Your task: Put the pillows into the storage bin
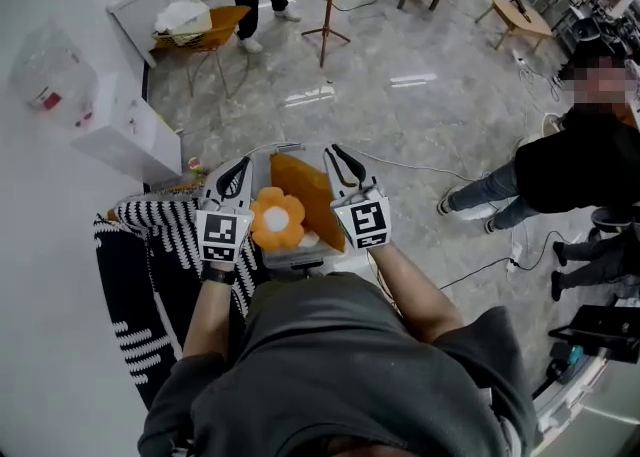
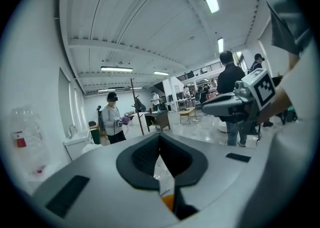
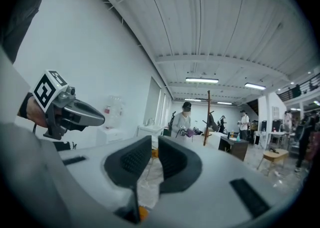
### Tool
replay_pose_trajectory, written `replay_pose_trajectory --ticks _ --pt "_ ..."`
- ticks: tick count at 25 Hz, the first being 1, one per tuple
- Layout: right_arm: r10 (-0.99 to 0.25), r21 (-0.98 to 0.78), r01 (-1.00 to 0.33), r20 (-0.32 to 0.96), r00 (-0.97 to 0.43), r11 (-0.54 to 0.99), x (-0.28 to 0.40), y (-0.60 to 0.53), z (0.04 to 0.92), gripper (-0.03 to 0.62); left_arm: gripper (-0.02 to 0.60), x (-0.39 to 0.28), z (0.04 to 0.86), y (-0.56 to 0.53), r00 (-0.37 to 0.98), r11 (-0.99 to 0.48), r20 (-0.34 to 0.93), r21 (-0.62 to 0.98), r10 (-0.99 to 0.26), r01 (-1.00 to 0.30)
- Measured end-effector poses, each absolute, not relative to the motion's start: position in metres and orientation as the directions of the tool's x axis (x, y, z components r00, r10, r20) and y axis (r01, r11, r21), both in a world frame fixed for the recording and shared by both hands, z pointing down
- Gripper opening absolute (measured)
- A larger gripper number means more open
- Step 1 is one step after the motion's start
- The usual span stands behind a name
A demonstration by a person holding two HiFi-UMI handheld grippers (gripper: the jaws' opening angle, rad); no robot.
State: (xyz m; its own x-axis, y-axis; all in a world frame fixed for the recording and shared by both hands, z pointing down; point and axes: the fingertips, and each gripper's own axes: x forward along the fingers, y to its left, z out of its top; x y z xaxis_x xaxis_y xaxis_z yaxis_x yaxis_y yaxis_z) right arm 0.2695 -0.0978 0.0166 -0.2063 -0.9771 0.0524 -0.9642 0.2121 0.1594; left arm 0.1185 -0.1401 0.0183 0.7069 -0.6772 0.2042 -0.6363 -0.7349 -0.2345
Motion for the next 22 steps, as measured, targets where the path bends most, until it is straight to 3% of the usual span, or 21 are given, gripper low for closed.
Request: replay_pose_trajectory --ticks 3,22 --pt "-0.980 0.172 -0.965 0.026 -0.196 0.197 0.275 -0.092 0.006 0.003 0.005 0.128 0.012 -0.131 0.714 -0.740 0.196 -0.228 -0.672 -0.633" --pt "-0.967 0.168 -0.953 0.024 -0.253 0.253 0.271 -0.090 -0.002 0.000 0.004 0.149 -0.026 -0.129 0.718 -0.722 0.120 -0.232 -0.686 -0.651"
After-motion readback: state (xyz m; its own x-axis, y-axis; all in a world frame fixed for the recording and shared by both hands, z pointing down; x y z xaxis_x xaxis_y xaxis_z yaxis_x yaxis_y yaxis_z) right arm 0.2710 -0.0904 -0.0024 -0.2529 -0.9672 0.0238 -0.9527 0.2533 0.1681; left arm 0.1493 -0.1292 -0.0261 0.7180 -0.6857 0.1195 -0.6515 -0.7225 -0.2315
